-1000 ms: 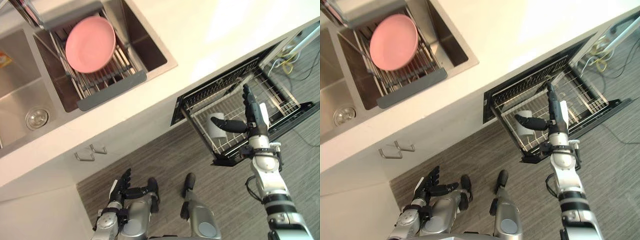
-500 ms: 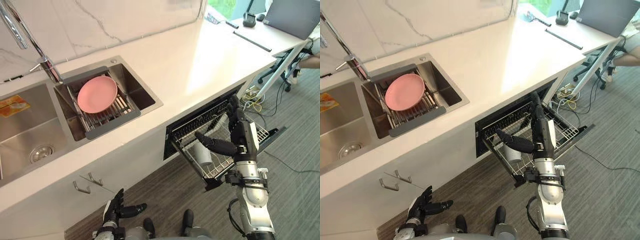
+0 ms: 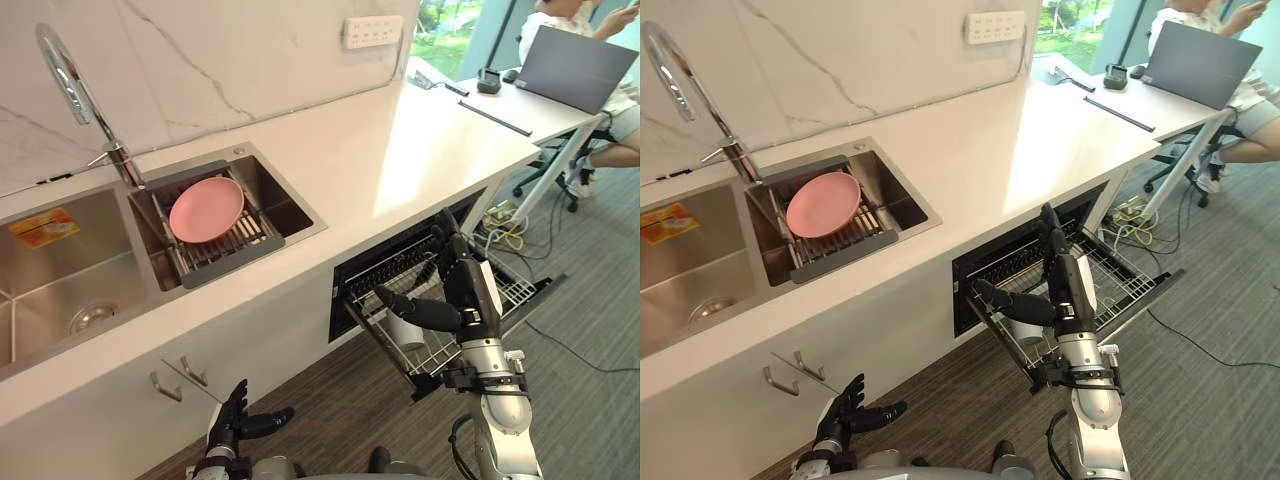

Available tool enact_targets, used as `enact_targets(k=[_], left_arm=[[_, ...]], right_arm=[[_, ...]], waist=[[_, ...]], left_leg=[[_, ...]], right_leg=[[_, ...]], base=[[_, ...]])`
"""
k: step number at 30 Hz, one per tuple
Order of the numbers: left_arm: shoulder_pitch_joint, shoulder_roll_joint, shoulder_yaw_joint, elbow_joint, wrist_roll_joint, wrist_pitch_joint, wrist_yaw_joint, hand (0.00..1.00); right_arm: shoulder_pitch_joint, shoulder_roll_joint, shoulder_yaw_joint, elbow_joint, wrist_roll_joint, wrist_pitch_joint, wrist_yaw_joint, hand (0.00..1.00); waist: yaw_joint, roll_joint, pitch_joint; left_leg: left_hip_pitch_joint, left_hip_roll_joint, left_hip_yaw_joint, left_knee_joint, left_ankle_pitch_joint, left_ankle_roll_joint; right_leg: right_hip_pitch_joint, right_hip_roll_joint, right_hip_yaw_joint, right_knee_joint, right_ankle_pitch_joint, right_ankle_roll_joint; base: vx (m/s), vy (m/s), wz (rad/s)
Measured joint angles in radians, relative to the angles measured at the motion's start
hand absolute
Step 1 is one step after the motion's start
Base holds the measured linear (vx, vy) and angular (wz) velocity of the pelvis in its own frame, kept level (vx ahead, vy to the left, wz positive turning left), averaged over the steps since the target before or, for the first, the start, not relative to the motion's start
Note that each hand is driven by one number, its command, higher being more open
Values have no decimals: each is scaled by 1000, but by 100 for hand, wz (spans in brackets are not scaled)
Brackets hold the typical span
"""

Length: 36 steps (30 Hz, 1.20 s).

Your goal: Walk over to the sink, pick up the cup, carry it to the dishwasher, place the cup inside the dishwasher, then close the dishwasher door

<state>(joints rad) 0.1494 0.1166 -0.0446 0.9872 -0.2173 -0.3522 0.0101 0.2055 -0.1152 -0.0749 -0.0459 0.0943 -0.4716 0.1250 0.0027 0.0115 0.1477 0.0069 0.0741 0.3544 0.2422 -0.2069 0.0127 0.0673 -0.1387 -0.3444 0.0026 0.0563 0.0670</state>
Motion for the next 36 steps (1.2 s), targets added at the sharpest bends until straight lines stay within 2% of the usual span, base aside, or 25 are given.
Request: enact_targets(k=[1, 3, 4, 5, 7, 9, 11, 12, 14, 16, 17, 18, 19, 21, 22, 26, 31, 35, 36], left_arm=[[-1, -5, 0, 2, -1, 0, -5, 100], [-1, -14, 2, -3, -31, 7, -10, 100], [1, -18, 10, -12, -39, 16, -12, 100], [1, -19, 18, -15, -39, 19, -14, 100], [3, -17, 20, -24, -36, 19, -15, 100], [11, -9, 19, -33, -35, 21, -14, 100], [25, -1, 15, -49, -25, 25, -13, 100], [28, 7, 14, -49, -18, 30, -13, 100], [28, 25, 14, -39, -16, 56, -11, 100], [34, 39, 14, -37, -15, 62, -11, 100], [34, 45, 14, -37, -15, 62, -11, 100], [29, 55, 16, -24, -14, 64, -7, 100], [40, 44, 18, -18, -15, 63, -2, 100], [58, 29, 20, -17, -16, 60, 0, 100], [69, 26, 23, -17, -16, 57, -1, 100], [86, 25, 41, -13, -14, 51, -2, 100], [92, 22, 48, -11, 23, 47, -1, 100], [107, 22, 64, -11, 23, 47, 0, 100], [127, 31, 87, -1, 24, 48, -2, 100]], right_arm=[[0, -5, -8, -3, 0, 7, -15, 100], [-6, -9, -17, -2, 0, 27, -23, 100], [-14, -10, -5, -2, -1, 35, -24, 100], [-21, -11, 2, -2, -1, 37, -27, 100], [-38, -8, 43, -1, -2, 39, -46, 100], [-45, -4, 56, 6, -20, 40, -63, 100], [-47, 1, 61, 30, -29, 40, -91, 100], [-47, 0, 61, 43, -36, 40, -98, 100], [-51, -6, 59, 92, -40, 33, -106, 100], [-46, -6, 59, 128, -40, 34, -106, 100], [-44, -6, 60, 129, -40, 34, -105, 100], [-46, -10, 59, 132, -40, 33, -102, 100], [-47, -18, 60, 136, -40, 32, -102, 100], [-46, -24, 58, 136, -40, 27, -105, 100], [-47, -29, 51, 136, -37, 27, -107, 100], [-55, -38, 31, 136, -36, 27, -111, 100], [-62, -37, 32, 136, -38, 28, -99, 100], [-62, -37, 32, 136, -39, 31, -88, 100], [-62, -31, 22, 150, -41, 32, -80, 100]], waist=[[0, 3, -2], [18, 6, -3], [31, 0, -3], [34, -3, -2], [34, -12, 2], [35, -18, 4], [23, -21, 1], [12, -27, -5], [4, -25, -5], [3, -33, -7], [6, -46, -12], [9, -59, -14], [10, -37, -21], [9, -17, -27], [10, -5, -31], [11, -12, -28], [11, -13, -28], [10, -14, -28], [9, -43, -54]], left_leg=[[-2, 8, 21, -2, 13, -6], [0, 1, 9, 0, 20, 9], [1, -10, 1, 10, 10, 25], [1, -17, -2, 17, 2, 33], [26, -62, -31, 26, -23, 45], [54, -83, -50, 15, -23, 62], [90, -92, -96, -3, -23, 71], [94, -88, -117, -11, -23, 71], [107, -56, -170, -31, -13, 58], [117, -40, -219, -48, -3, 39], [117, -47, -228, -53, -2, 27], [129, -52, -246, -62, -7, 12], [132, -33, -259, -73, 2, -5], [135, -10, -263, -103, 6, -19], [142, 3, -265, -130, 20, -37], [163, 13, -266, -173, 39, -50], [162, 0, -266, -189, 52, -45], [166, -4, -272, -216, 72, -47], [176, -5, -290, -259, 102, -49]], right_leg=[[6, -13, -38, 13, -25, 9], [-9, -40, -68, 88, -78, 21], [-30, -68, -71, 168, -126, 29], [-40, -85, -73, 207, -149, 34], [-70, -161, -77, 390, -217, 18], [-97, -191, -31, 497, -223, 10], [-106, -191, 31, 564, -233, -23], [-104, -173, 54, 559, -254, -13], [-107, -86, 115, 470, -279, -9], [-119, -22, 179, 365, -262, 0], [-119, -19, 186, 323, -214, -2], [-107, -26, 185, 285, -173, 33], [-79, -6, 168, 246, -163, 24], [-56, 21, 144, 190, -145, 14], [-39, 36, 134, 151, -130, 7], [2, 52, 117, 89, -106, 5], [36, 50, 114, 4, -57, 12], [38, 49, 107, -10, -45, 11], [42, 49, 88, -21, -38, 8]], base=[[2, 12, 103], [5, 57, 66], [33, 83, 24], [63, 95, 31], [133, 90, 33], [163, 77, 34], [177, 20, 56], [139, -43, 68], [172, -94, 78], [173, -142, 73], [149, -173, 64], [164, -180, 45], [170, -179, 36], [151, -143, 22], [119, -126, 23], [32, -47, 9], [-17, 9, 2], [-53, -7, 5], [0, 0, 0]])
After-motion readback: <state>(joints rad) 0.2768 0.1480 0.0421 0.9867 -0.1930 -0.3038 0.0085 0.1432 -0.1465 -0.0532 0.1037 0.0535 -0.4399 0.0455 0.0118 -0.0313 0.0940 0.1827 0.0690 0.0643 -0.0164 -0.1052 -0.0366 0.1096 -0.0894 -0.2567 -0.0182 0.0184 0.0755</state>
